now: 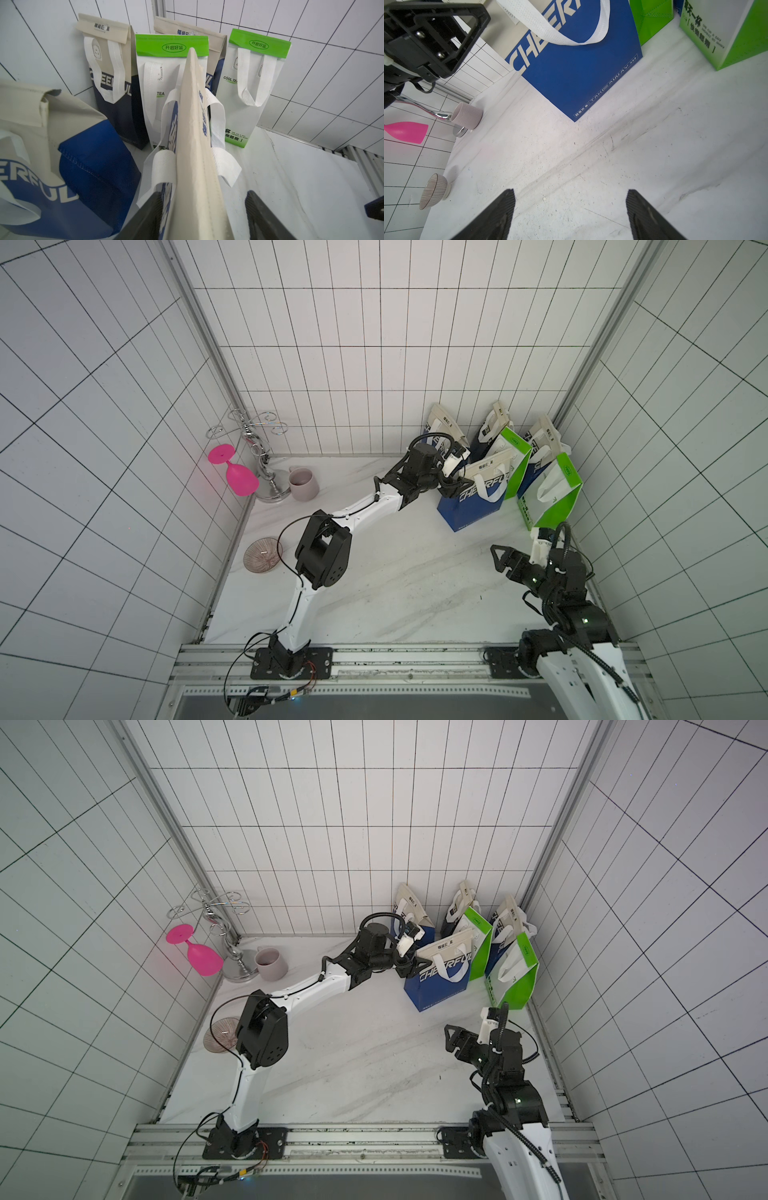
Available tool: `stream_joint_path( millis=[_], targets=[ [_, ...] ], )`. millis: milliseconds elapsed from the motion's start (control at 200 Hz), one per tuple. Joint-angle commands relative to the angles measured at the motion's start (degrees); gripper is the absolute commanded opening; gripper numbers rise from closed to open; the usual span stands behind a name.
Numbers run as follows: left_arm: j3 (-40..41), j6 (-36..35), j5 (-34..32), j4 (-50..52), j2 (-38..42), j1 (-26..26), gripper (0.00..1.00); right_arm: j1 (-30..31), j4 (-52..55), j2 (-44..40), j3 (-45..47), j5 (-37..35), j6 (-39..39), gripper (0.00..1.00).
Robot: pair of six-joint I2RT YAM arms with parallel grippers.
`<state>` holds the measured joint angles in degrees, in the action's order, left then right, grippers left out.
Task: Open the takeout bag
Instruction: Move the takeout bag to the center of the board.
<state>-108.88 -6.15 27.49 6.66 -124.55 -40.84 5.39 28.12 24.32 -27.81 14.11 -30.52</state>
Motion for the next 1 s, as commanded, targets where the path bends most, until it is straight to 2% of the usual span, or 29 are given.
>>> stream_joint_path(
  millis=[0,75,195,340,550,635,850,994],
  targets=[
    [2.4,-0.8,1.3,-1.0,-0.2,-0.2,0.64,0.5,0.6,-0.4,-2.6,0.5,0.4,0.86],
    [5.2,-0.1,1.7,-4.1,0.7,-0.2,0.63,0.6,0.3,-0.4,-2.3,0.9,0.3,0.86],
    [7.2,0.6,2.2,-6.8,1.2,-0.2,0.53,0.6,0.3,-0.5,-2.3,1.2,0.3,0.86],
    [8.1,0.4,2.1,-7.8,0.8,-0.2,0.48,0.7,0.4,-0.4,-2.7,1.4,0.3,0.86],
    [9.4,0.4,1.8,-8.7,2.0,0.1,0.11,0.8,-0.2,0.0,-2.3,2.3,0.1,0.86],
    [12.6,0.4,1.2,-11.2,4.5,0.1,0.0,0.8,-0.7,0.2,-2.2,2.8,0.1,0.86],
    [20.8,0.0,1.7,-10.3,13.2,0.8,0.0,1.2,-2.5,1.9,-2.9,5.2,0.6,0.78],
    [31.4,2.7,4.1,-9.8,22.8,3.2,0.0,2.8,-6.9,4.5,-3.6,9.2,0.9,0.71]
  ],
)
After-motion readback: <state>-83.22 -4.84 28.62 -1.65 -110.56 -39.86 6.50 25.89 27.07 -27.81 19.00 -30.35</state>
